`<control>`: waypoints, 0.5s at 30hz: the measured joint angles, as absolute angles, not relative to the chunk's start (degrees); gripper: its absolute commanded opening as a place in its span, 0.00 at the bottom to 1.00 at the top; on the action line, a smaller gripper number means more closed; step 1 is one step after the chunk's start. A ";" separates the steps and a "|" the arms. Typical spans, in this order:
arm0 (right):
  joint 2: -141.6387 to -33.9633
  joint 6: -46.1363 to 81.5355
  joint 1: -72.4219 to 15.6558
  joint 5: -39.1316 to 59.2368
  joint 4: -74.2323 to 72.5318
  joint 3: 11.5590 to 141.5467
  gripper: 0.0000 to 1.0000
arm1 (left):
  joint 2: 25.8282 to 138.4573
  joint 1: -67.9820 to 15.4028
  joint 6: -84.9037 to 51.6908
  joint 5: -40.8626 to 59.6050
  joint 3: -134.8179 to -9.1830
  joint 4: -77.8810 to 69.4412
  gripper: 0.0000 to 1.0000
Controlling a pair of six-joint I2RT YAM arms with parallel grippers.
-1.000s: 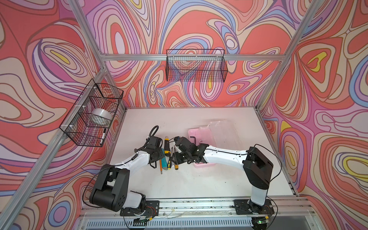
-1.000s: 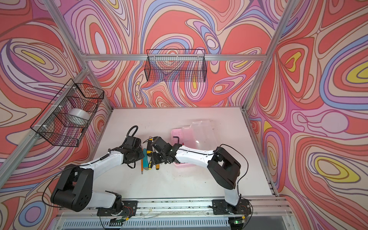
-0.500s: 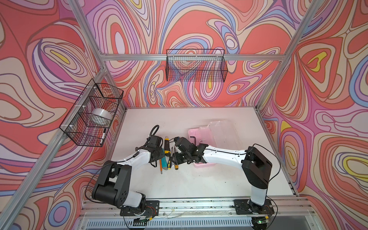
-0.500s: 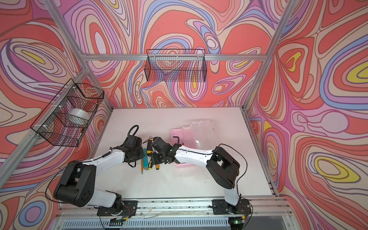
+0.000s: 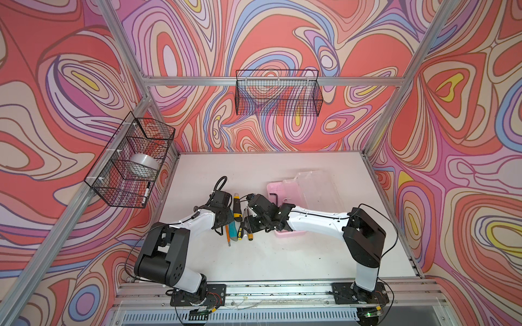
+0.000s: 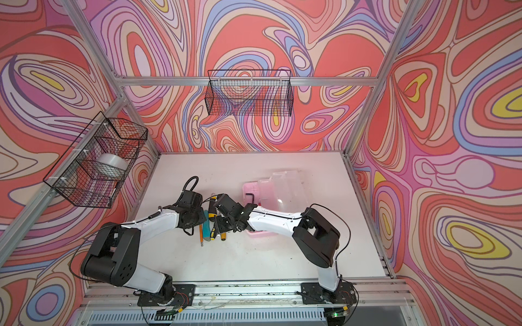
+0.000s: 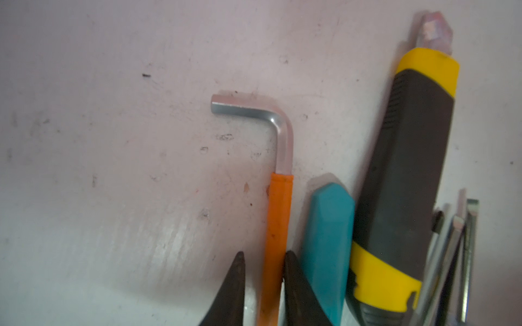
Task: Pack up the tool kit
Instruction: 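Close the left gripper on the orange-handled hex key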
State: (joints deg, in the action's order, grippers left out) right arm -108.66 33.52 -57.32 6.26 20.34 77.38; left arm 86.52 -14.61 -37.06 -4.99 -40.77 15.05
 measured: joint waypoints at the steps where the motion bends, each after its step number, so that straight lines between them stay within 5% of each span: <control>1: -108.66 33.54 -57.32 6.26 20.34 77.38 0.50 | 86.59 -14.61 -37.04 -5.04 -40.80 15.05 0.20; 15: -108.68 33.54 -57.32 6.26 20.29 77.67 0.50 | 87.15 -14.61 -36.05 -5.82 -41.43 15.33 0.02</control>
State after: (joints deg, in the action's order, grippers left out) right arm -108.68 33.54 -57.32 6.26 20.29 77.67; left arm 87.15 -14.61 -36.05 -5.82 -41.43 15.33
